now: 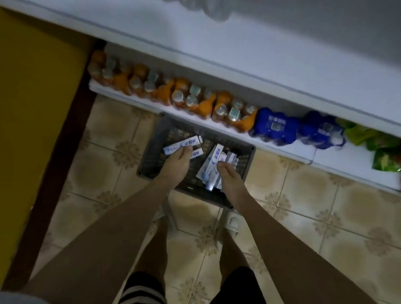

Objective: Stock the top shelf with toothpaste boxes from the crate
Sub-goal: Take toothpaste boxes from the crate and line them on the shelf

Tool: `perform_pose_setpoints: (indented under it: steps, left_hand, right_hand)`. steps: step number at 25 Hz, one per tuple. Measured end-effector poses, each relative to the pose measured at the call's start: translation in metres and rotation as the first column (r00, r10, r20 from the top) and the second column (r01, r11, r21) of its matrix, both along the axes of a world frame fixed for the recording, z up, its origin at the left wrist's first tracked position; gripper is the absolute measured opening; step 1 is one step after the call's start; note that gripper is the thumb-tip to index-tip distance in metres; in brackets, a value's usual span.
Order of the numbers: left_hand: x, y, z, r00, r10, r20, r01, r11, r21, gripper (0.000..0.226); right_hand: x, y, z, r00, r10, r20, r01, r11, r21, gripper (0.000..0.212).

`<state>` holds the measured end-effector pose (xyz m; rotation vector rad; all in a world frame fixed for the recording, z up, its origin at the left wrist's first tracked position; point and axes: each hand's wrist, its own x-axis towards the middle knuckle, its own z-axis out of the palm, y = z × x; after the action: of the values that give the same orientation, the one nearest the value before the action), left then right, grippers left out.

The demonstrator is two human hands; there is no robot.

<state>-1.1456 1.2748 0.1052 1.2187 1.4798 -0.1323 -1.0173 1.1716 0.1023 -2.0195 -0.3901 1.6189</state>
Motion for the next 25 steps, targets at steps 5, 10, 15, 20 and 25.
perform_pose_setpoints:
  steps: [5, 10, 15, 20, 25]
  left_hand:
    - [-0.051, -0.027, -0.166, 0.998, -0.024, -0.063, 0.016, 0.991, -0.136, 0.054]
    - [-0.07, -0.011, -0.276, 0.991, -0.049, -0.125, 0.04, 0.997, -0.073, 0.013]
    - [-0.058, 0.044, -0.372, 0.95, -0.229, -0.211, 0.27, 0.943, 0.194, 0.033]
    - [-0.045, 0.097, -0.462, 0.867, -0.331, -0.373, 0.466, 0.805, 0.367, 0.054]
    - [-0.044, 0.104, -0.507, 0.668, -0.544, -0.509, 0.731, 0.61, 0.307, 0.062]
  right_hand:
    - [-0.04, -0.028, -0.151, 0.999, -0.028, -0.036, 0.024, 0.994, -0.11, 0.029]
    - [-0.045, -0.013, -0.253, 1.0, -0.005, -0.029, 0.0, 0.984, -0.18, 0.011]
    - [-0.03, 0.063, -0.353, 0.978, 0.081, 0.19, -0.077, 0.997, -0.028, 0.011]
    - [-0.02, 0.122, -0.44, 0.898, 0.149, 0.414, -0.143, 0.989, -0.044, 0.018]
    - [-0.024, 0.124, -0.478, 0.917, 0.158, 0.367, -0.156, 0.987, -0.035, 0.029]
